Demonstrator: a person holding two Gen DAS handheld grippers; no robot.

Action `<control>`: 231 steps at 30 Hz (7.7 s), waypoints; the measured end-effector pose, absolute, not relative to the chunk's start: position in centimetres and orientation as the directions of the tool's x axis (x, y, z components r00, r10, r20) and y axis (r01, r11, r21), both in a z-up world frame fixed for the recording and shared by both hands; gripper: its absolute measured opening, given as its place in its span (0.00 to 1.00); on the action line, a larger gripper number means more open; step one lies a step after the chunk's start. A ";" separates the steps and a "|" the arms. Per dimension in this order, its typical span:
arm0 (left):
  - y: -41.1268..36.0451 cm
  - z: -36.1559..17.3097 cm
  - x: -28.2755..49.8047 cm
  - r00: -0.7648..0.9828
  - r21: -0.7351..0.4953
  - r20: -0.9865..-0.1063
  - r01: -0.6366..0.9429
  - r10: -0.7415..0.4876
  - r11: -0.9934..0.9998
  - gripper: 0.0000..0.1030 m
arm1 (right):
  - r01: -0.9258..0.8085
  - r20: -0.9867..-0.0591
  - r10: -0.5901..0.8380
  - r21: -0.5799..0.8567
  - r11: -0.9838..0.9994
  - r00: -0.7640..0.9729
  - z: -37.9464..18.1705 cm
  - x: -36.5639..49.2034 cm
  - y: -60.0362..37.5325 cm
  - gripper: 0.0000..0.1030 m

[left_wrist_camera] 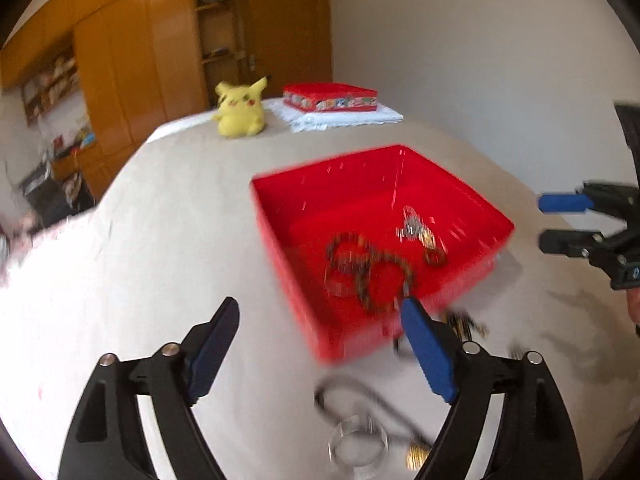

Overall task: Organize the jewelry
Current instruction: 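Withdraw both open tools from the tray toward the remaining jewelry, then grasp the silver bangle with the left tool while the right tool grasps the silver wristwatch, then carry the bangle and wristwatch into the red tray with both tools, then open both tools to release the bangle and watch in the tray, then withdraw both open tools from the tray toward the cord pendant and bead necklace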

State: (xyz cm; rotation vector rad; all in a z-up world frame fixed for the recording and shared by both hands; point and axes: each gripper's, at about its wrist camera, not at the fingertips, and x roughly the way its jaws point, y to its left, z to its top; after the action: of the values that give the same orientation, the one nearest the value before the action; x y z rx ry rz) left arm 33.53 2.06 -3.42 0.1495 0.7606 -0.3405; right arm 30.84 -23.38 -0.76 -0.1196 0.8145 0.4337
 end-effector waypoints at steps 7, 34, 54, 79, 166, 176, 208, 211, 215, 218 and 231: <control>4.0 -8.9 27.3 0.601 0.026 -0.768 0.376 -0.223 0.926 0.86 | -0.331 -0.749 0.325 0.149 0.932 0.577 -5.1 22.5 -23.5 0.71; 1.9 -12.5 27.4 0.518 0.022 -0.820 0.456 -0.245 0.890 0.97 | -0.361 -0.809 0.268 0.074 0.929 0.523 -11.5 22.1 -20.9 0.41; 1.5 -12.2 29.9 0.507 0.010 -0.823 0.465 -0.257 0.885 0.59 | -0.386 -0.796 0.311 0.106 0.916 0.519 -11.6 21.4 -22.2 0.29; 3.7 -9.9 25.5 0.572 -0.020 -0.779 0.391 -0.259 0.920 0.44 | -0.387 -0.798 0.304 0.097 0.917 0.521 -10.9 20.6 -22.0 0.29; -7.0 -7.2 48.0 0.479 0.011 -0.848 0.441 -0.225 0.897 0.44 | -0.358 -0.848 0.245 0.070 0.931 0.470 -5.7 47.6 -21.5 0.29; -6.7 -8.6 48.8 0.449 0.018 -0.871 0.433 -0.199 0.901 0.45 | -0.365 -0.875 0.224 0.059 0.929 0.429 -7.4 48.7 -20.8 0.31; 0.0 -1.8 34.3 0.625 0.065 -0.746 0.412 -0.230 0.909 0.79 | -0.397 -0.785 0.327 0.114 0.911 0.526 -0.9 38.2 -23.1 0.46; 0.5 -1.9 31.7 0.625 0.075 -0.745 0.423 -0.231 0.903 0.81 | -0.404 -0.763 0.340 0.114 0.908 0.549 -0.1 35.8 -23.2 0.49; 0.7 -2.9 28.7 0.624 0.094 -0.751 0.427 -0.218 0.899 0.82 | -0.406 -0.732 0.344 0.101 0.908 0.587 -0.1 32.1 -23.2 0.60; 0.8 -3.9 26.7 0.610 0.071 -0.757 0.436 -0.236 0.897 0.84 | -0.411 -0.715 0.330 0.066 0.909 0.616 -0.9 29.3 -23.0 0.66; 0.4 -8.2 20.9 0.563 -0.022 -0.775 0.431 -0.288 0.902 0.95 | -0.410 -0.760 0.340 0.107 0.906 0.553 -7.6 24.7 -21.9 0.79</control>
State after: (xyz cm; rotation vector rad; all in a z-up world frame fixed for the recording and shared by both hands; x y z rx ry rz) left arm 20.92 0.40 -8.16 0.1776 0.8762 -0.4255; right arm 24.67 -21.95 -7.60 -0.0865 0.8792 0.4442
